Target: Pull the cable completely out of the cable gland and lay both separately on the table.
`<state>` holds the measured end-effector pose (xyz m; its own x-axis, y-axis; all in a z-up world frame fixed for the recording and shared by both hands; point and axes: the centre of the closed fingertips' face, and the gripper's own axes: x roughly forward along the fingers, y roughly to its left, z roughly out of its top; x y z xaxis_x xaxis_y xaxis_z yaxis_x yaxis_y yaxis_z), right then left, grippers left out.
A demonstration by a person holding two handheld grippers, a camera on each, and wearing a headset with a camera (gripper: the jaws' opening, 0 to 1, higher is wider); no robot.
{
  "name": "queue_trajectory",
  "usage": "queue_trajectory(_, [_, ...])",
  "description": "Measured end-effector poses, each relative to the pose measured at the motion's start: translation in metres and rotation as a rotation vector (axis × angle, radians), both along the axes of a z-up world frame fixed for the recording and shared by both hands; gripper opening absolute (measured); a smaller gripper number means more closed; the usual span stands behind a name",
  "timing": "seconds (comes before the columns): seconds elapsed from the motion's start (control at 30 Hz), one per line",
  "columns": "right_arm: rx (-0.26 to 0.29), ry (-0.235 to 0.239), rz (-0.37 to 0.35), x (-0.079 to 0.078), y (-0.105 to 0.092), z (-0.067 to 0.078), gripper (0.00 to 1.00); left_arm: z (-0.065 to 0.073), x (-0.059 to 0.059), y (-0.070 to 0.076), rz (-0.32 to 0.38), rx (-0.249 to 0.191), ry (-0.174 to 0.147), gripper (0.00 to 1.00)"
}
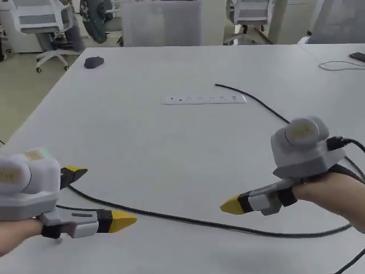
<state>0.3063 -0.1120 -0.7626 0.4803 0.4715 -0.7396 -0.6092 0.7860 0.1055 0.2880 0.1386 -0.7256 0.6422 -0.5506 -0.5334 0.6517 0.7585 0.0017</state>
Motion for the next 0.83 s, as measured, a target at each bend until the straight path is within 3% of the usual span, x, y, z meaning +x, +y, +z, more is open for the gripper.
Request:
queue_trajectory(0.07, [0.001,-0.003,-0.015,-0.005,-0.007,0.0,1.0,-0.003,-0.004,-0.005,-0.015,0.015,0.032,0.99])
queue_trajectory(0.1, [0.006,-0.007,-0.024,-0.006,-0.013,0.001,1.0,-0.007,-0.007,-0.007,-0.016,0.043,0.061,0.99])
queue_trajectory(0.13, [0.01,-0.009,-0.03,-0.007,-0.015,0.002,1.0,-0.008,-0.008,-0.007,-0.013,0.059,0.069,0.99])
queue_trajectory(0.3, [0.002,-0.028,-0.039,-0.015,-0.023,0.007,1.0,-0.006,-0.011,-0.016,-0.009,0.056,0.083,0.99])
queue_trajectory(0.4, [0.009,-0.016,-0.053,-0.017,-0.026,0.005,1.0,-0.011,-0.013,-0.011,0.022,0.086,0.147,0.99])
queue_trajectory(0.73, [0.003,-0.021,-0.051,-0.017,-0.028,0.003,1.0,-0.005,-0.012,-0.009,0.033,0.069,0.14,0.99])
queue_trajectory(0.83, [-0.017,-0.033,-0.038,-0.016,-0.026,0.004,1.0,-0.008,-0.012,-0.003,0.044,0.088,0.151,0.99])
